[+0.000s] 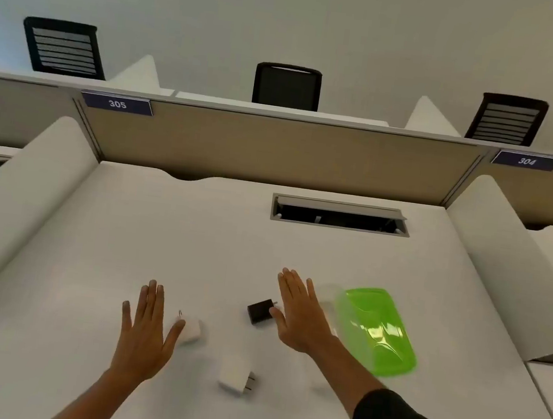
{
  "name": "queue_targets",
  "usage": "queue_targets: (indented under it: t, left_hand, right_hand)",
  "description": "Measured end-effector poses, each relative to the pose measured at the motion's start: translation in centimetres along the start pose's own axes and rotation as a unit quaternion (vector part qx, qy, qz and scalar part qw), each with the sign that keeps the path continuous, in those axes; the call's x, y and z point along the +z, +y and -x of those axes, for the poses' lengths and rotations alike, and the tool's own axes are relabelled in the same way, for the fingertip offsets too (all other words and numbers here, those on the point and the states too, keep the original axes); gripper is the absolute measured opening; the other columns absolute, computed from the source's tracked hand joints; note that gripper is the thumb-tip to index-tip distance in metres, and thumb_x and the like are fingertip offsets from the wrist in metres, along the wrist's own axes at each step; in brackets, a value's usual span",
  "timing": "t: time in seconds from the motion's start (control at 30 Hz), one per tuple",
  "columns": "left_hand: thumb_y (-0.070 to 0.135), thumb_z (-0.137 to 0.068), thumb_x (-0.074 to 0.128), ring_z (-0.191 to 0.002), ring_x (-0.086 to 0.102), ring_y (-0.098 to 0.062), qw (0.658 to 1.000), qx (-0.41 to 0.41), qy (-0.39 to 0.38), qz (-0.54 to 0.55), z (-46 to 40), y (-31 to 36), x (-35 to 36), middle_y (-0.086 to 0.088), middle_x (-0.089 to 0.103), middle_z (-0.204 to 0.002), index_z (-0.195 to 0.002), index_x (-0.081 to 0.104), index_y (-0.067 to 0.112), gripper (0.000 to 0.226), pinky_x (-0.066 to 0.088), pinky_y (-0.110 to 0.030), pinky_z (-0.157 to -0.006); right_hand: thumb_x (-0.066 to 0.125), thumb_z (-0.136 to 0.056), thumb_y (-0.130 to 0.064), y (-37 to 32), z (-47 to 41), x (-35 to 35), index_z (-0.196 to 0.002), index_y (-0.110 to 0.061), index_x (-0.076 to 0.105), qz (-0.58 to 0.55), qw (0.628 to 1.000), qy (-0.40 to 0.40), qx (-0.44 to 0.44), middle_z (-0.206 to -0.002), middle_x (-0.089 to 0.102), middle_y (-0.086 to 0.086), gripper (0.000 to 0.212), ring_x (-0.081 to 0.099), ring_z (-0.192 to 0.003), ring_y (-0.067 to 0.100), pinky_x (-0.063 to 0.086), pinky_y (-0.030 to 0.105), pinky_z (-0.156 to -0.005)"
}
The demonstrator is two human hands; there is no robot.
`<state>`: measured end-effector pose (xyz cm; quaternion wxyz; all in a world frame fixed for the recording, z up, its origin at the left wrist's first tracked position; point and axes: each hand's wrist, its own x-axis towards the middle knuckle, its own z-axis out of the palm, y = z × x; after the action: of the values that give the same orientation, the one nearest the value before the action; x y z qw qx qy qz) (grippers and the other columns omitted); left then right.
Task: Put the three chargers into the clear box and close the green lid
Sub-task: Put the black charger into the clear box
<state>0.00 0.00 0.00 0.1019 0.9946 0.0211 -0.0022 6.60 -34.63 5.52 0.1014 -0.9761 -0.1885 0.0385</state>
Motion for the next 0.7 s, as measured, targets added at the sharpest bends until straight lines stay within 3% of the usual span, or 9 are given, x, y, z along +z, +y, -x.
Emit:
queue_targets:
  t: [0.17, 0.33, 0.43, 0.57, 0.7]
  left_hand:
    - [0.068, -0.095, 0.014, -0.162, -0.010, -0.023, 0.998, -0.055, -0.024, 0.004, 1.8, -0.9, 2.0, -0.007, -0.013, -0.173, -0.161, -0.012, 0.009, 0.092, 0.009, -0.058, -0.130]
    - [0.070, -0.094, 0.011, -0.162, -0.006, -0.023, 0.995, -0.072, -0.076, -0.002, 3.4, -1.4, 3.9, -0.008, -0.008, -0.174, -0.162, -0.007, 0.007, 0.094, 0.011, -0.060, -0.130]
    - [0.071, -0.092, 0.009, -0.162, -0.003, -0.025, 0.990, -0.086, -0.111, 0.002, 4.0, -1.2, 4.6, -0.010, -0.005, -0.173, -0.161, -0.003, 0.004, 0.097, 0.011, -0.062, -0.128]
    - [0.077, -0.085, -0.007, -0.162, -0.006, -0.023, 0.988, -0.086, -0.131, 0.004, 4.7, -1.0, 5.6, -0.009, -0.010, -0.173, -0.160, -0.006, 0.003, 0.106, 0.006, -0.062, -0.128]
    - [0.076, -0.084, -0.014, -0.161, -0.010, -0.022, 0.988, -0.086, -0.129, 0.028, 4.8, -0.8, 5.9, -0.006, -0.016, -0.172, -0.160, -0.009, 0.006, 0.104, 0.002, -0.061, -0.129]
  right_hand:
    - [0.052, -0.103, -0.031, -0.4, -1.2, 0.6, -0.165, -0.004, 0.014, 0.124, 0.989, -0.041, -0.067, -0.175, 0.010, 0.014, 0.078, 0.004, -0.164, 0.032, 0.005, 0.056, -0.132]
    - [0.063, -0.095, -0.016, -1.6, -2.4, 1.4, -0.154, -0.002, 0.036, 0.211, 0.966, -0.064, -0.132, -0.153, 0.045, 0.015, 0.067, 0.038, -0.148, 0.034, 0.011, 0.054, -0.132]
    - [0.065, -0.094, -0.015, -2.5, -3.2, 1.9, -0.150, -0.001, 0.040, 0.216, 0.963, -0.097, -0.130, -0.146, 0.052, 0.015, 0.062, 0.049, -0.138, 0.032, 0.020, 0.049, -0.131]
    - [0.065, -0.095, -0.005, -3.3, -3.9, 2.5, -0.138, -0.002, 0.048, 0.171, 0.970, -0.127, -0.118, -0.137, 0.056, 0.016, 0.047, 0.056, -0.123, 0.032, 0.044, 0.040, -0.112]
    - [0.065, -0.094, 0.000, -4.0, -4.2, 2.8, -0.128, -0.004, 0.053, 0.157, 0.972, -0.142, -0.102, -0.129, 0.058, 0.014, 0.036, 0.058, -0.115, 0.029, 0.052, 0.038, -0.093]
